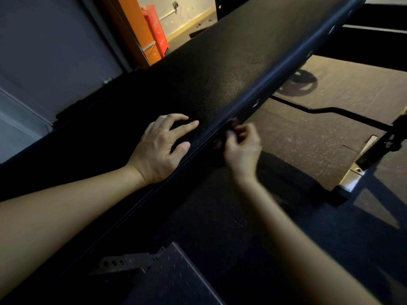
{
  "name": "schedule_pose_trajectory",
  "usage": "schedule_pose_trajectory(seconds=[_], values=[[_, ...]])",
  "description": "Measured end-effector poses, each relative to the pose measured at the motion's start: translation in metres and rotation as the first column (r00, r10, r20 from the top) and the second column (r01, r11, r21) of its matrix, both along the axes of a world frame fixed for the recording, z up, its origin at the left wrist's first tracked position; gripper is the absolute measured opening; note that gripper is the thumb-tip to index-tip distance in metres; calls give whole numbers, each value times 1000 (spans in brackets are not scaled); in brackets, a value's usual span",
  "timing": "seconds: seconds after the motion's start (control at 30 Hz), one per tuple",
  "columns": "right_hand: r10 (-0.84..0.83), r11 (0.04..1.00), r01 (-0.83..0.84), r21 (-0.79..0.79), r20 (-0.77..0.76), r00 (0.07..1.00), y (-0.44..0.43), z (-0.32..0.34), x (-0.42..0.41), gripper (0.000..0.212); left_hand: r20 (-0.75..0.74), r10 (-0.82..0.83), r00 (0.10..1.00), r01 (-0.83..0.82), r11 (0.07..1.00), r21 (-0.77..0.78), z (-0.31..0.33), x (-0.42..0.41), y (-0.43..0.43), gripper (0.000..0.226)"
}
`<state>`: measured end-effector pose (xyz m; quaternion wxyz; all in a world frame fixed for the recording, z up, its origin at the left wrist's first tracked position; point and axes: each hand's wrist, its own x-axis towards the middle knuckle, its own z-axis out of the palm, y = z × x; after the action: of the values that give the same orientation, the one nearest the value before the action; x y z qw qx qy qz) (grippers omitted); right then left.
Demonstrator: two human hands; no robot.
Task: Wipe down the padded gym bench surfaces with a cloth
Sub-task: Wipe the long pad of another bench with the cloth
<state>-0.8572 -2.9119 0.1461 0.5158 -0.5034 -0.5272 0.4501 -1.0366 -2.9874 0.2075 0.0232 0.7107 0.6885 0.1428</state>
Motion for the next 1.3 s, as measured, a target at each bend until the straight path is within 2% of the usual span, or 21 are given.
schedule_pose_trajectory(seconds=[0.03,0.07,0.1,0.13,0.17,0.2,0.3,0.33,0.37,0.43,0.5,0.67,0.77,0.93,1.0,1.07,1.1,1.13,1.17,1.23,1.3], values=[[81,995,-81,60,-7,997,-28,-1,-6,11,1,-7,1000,7,1000,7,0,0,0,57],[234,968,-232,96,-7,972,-58,-4,-11,13,4,-13,1000,13,1000,12,0,-1,0,57],[430,897,-432,89,41,902,-86,-8,-15,13,8,-15,1000,15,1000,17,0,-1,1,57],[606,790,-613,24,126,785,-106,-12,-18,12,13,-14,1000,13,1000,17,0,-1,1,57],[698,708,-704,-53,208,686,-114,-18,-18,12,17,-13,1000,13,1000,15,0,-1,1,57],[691,714,-694,-89,245,680,-109,-25,-16,12,18,-14,1000,14,1000,13,0,-1,1,57],[379,924,-381,-33,218,899,-61,-30,-1,10,12,-13,1000,13,1000,2,0,-2,0,57],[273,962,-269,-46,189,943,-42,-27,7,8,11,-14,1000,14,1000,-1,0,-3,0,56],[192,980,-183,-74,152,969,-25,-22,17,9,11,-15,1000,15,1000,-1,-1,-3,0,56],[59,993,-47,-109,114,992,2,-10,33,27,10,-11,1000,10,1000,4,-1,-2,0,56],[-29,996,41,-76,155,988,19,1,33,32,10,-6,1000,6,1000,6,0,-1,0,57],[18,999,-22,38,104,994,-10,12,-2,15,6,-4,1000,4,1000,6,-1,0,1,58],[150,985,-154,83,55,987,-47,-2,-8,17,8,1,1000,-1,1000,-1,-1,0,1,60],[343,936,-343,73,23,939,-96,-11,-17,21,19,0,1000,1,1000,-18,2,0,0,61],[481,868,-487,97,80,873,-100,-11,-8,23,28,-2,1000,3,1000,-21,3,1,-1,60],[631,748,-656,101,196,751,-96,-10,6,25,34,-4,999,5,1000,-24,3,0,0,60],[658,717,-691,85,243,713,-94,-10,14,25,34,-6,999,6,1000,-24,3,0,0,60],[635,739,-670,76,254,730,-90,-10,22,23,32,-7,999,8,1000,-24,2,-1,0,59],[562,804,-591,68,239,792,-82,-11,28,20,29,-8,1000,9,1000,-23,2,-1,0,59],[296,952,-306,26,197,935,-61,-14,37,19,28,-10,1000,11,1000,-20,0,-2,0,58],[76,995,-66,-70,154,985,-45,-10,31,25,24,-7,1000,8,1000,-22,0,-2,0,57]])
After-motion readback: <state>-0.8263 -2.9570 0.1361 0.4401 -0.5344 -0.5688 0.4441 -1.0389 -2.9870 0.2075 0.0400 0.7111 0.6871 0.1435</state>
